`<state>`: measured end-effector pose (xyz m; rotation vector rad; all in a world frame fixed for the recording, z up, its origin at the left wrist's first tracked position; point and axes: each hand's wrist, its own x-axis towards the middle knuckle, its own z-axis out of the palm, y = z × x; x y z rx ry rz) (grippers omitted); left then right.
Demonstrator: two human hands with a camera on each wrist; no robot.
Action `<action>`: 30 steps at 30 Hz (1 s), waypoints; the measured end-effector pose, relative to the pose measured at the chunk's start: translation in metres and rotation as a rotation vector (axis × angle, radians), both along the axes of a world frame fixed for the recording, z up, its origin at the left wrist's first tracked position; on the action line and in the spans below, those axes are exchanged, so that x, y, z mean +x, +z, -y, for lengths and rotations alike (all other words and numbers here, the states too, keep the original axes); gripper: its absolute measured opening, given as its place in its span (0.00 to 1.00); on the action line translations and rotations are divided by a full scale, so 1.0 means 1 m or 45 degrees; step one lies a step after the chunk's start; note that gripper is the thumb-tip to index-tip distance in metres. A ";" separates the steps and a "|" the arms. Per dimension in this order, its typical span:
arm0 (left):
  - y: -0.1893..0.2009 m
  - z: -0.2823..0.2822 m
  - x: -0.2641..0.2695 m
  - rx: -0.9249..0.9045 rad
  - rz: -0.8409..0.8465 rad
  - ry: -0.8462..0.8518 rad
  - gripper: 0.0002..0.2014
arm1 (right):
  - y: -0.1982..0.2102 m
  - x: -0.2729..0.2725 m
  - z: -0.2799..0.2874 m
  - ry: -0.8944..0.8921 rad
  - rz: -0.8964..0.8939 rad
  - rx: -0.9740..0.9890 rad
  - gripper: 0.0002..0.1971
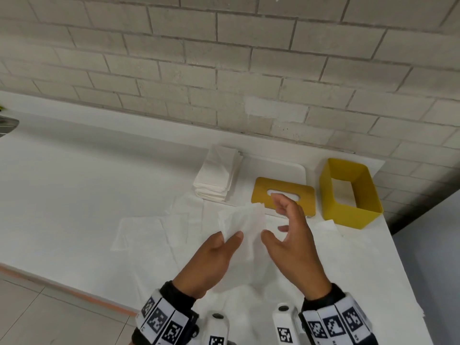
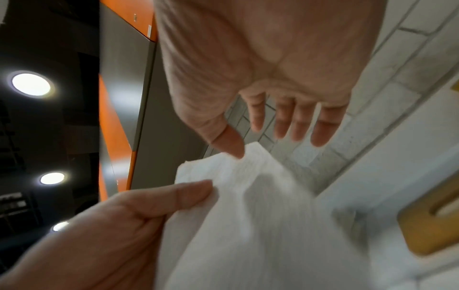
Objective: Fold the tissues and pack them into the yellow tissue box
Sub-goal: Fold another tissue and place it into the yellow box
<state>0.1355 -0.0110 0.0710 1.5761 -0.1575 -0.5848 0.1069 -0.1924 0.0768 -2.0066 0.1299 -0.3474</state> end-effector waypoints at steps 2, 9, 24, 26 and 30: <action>0.004 0.001 0.004 0.225 0.236 -0.240 0.17 | 0.007 0.003 0.011 0.226 -0.045 -0.186 0.37; 0.001 0.011 0.019 0.559 0.704 -0.468 0.09 | 0.020 0.012 0.036 0.450 -0.071 -0.297 0.09; -0.070 0.016 0.029 0.712 0.918 0.004 0.12 | -0.063 -0.029 0.101 -0.086 -0.352 0.176 0.08; -0.082 0.017 0.028 0.792 0.869 -0.076 0.16 | -0.079 -0.035 0.100 -0.118 -0.431 0.107 0.08; -0.090 0.018 0.027 0.824 0.820 -0.108 0.17 | -0.086 -0.039 0.096 -0.174 -0.472 0.039 0.07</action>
